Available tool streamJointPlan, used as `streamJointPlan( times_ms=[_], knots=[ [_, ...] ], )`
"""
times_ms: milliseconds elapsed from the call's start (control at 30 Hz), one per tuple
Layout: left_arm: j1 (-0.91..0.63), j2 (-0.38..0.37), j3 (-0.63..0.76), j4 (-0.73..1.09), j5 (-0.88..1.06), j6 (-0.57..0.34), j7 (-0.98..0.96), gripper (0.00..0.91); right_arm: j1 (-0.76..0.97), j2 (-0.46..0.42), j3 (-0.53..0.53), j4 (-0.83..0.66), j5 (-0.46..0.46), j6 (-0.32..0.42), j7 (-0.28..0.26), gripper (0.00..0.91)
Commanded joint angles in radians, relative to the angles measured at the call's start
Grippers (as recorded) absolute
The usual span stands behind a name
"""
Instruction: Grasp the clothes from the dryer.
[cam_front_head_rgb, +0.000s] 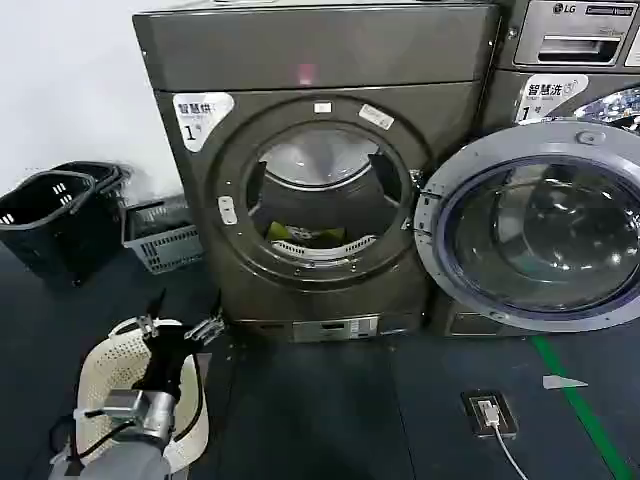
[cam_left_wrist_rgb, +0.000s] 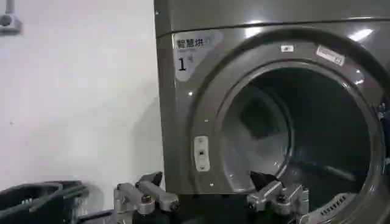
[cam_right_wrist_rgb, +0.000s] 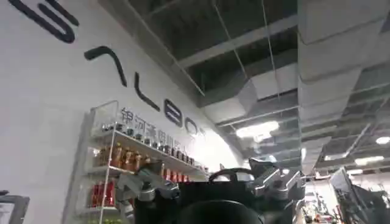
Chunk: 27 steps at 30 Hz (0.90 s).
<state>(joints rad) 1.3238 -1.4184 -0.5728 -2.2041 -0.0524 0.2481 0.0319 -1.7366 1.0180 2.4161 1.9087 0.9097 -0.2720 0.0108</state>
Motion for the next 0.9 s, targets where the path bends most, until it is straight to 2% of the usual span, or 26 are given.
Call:
streamJointPlan(
  times_ms=[33,467,900],
  knots=[
    [0.0,0.001,0.001,0.002,0.001,-0.001,0.0,0.907,0.001,0.001,-0.002,0.005,-0.009,0.015,-0.016,0.907],
    [0.007,0.004,0.006,-0.004,0.013,0.045,0.05,0.907,0.005,0.004,-0.003,0.005,-0.002,0.026,-0.018,0.907],
    [0.004,0.006,0.006,0.002,0.017,0.041,0.052,0.907,0.008,0.007,-0.009,0.007,0.001,0.033,-0.025,0.907]
  ],
)
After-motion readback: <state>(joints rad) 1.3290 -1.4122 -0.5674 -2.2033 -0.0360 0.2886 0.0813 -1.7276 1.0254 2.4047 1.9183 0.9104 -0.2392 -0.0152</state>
